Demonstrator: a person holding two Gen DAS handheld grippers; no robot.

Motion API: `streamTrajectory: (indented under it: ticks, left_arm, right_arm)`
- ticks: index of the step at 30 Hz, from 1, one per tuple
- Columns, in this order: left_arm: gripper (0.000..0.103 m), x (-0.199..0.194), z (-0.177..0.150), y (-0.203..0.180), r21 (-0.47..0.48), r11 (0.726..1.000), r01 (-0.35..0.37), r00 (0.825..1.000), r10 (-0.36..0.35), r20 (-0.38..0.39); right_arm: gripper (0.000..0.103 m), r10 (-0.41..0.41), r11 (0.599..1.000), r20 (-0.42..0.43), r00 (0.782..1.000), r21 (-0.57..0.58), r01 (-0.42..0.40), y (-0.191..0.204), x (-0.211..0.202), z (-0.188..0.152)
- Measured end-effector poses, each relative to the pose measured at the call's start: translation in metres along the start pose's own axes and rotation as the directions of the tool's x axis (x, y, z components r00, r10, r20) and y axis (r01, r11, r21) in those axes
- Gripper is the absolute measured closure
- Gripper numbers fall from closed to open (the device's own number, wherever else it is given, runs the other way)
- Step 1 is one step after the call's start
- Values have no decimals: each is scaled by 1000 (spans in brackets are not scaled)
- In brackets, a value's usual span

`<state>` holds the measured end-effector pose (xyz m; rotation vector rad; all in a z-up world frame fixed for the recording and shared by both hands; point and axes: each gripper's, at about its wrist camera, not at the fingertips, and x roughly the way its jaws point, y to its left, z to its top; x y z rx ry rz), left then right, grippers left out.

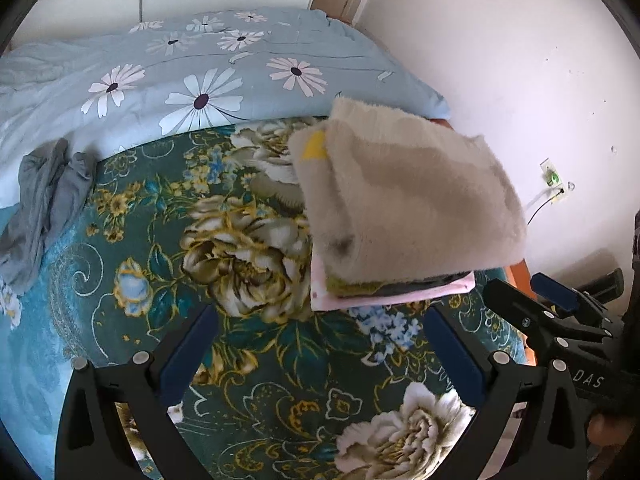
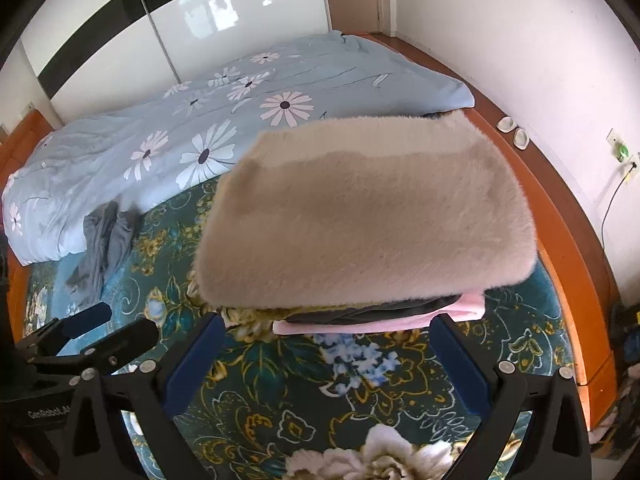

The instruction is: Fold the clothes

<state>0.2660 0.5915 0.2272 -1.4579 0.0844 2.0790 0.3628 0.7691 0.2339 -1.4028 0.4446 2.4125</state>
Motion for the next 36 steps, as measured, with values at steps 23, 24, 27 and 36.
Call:
streamTrajectory:
  ticks: [23,24,27,36]
  left_arm:
    - [1,15,16,-22,107,989,-98,989,109,-101]
    - [0,16,17,-23,114,988,-103,988,114,-102]
    - [0,19,19,-26,132,985,-114,986,129,-107]
    - [1,27,27,-34,159,980,-120,983,140,-121]
  right_arm:
    - [0,57,997,6,998,51,-58,-19,21,-4]
    - [0,57,997,6,998,55,-57,-20,21,-4]
    - [0,56,996,5,998,62,-57,-24,24,-4]
    - [0,56,995,3,998,77,-56,-32,29,-1]
